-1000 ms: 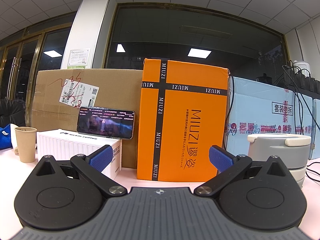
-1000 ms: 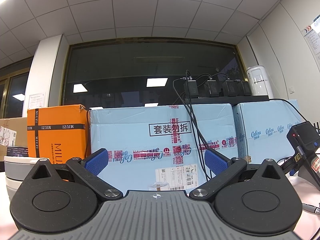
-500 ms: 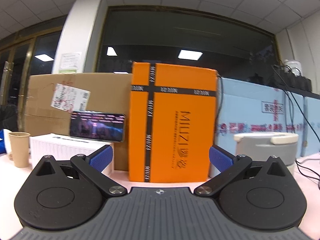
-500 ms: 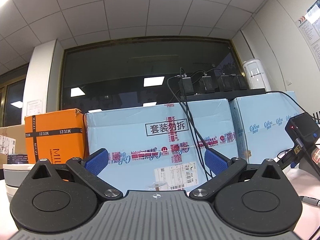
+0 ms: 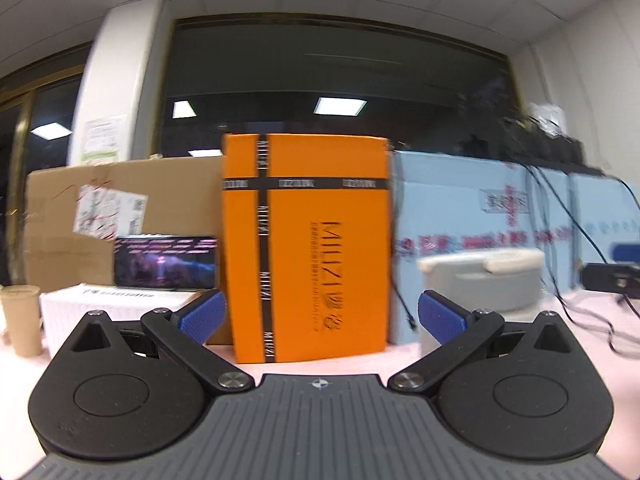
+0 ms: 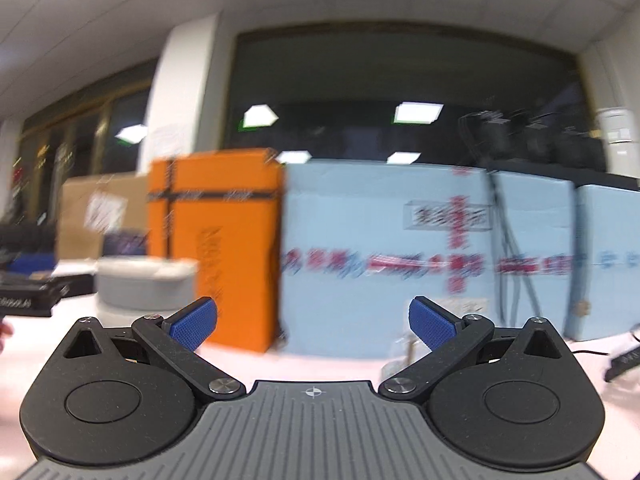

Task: Clean container
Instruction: 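Move the right tool down and grasp the white tissue on the table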

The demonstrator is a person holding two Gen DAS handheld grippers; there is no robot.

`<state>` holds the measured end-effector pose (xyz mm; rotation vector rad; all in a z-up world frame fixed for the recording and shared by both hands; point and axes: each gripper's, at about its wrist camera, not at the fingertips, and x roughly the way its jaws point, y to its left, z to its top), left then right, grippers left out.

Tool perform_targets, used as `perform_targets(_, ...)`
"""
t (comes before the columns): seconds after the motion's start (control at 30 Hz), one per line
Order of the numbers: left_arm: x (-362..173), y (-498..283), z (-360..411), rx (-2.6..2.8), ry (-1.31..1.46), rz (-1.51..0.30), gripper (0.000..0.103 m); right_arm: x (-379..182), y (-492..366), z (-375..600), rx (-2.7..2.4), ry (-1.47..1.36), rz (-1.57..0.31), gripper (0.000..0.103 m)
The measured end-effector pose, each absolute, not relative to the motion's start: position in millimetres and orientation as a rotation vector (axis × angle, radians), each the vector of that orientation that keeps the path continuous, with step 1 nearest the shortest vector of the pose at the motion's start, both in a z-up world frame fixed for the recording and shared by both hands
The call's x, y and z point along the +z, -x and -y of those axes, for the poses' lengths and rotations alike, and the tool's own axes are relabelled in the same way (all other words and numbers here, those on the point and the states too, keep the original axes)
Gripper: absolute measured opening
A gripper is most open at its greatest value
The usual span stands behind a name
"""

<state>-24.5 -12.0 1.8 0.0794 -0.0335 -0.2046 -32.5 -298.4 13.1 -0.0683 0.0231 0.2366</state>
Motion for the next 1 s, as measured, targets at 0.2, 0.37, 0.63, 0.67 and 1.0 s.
perform_targets(0.2,4.9,30.4,11.1,-0.33,-0.132,-0.033,0.103,23.8,43.6,304.1,0.394,0.058,-0.072,0.103)
perform_targets(0.37,6.2,41.7,12.4,-0.41,-0.216,-0.05,0.103,32.8,50.6,303.2,0.641,0.098,-0.204,0.103)
perform_targets(0.63,3.6,48.2,13.1,-0.415,-0.176,-0.135,0.103,19.8,84.8,276.2,0.797,0.13,-0.398,0.103)
perform_targets(0.67,4.1,47.2,12.0,-0.415,-0.16,-0.146,0.103,16.3,88.4,271.3,0.81,0.139,-0.419,0.103)
perform_targets(1.0,2.2,46.1,6.7,-0.461,-0.084,-0.188,0.103,-5.8,97.1,239.8,0.878,0.197,-0.553,0.099)
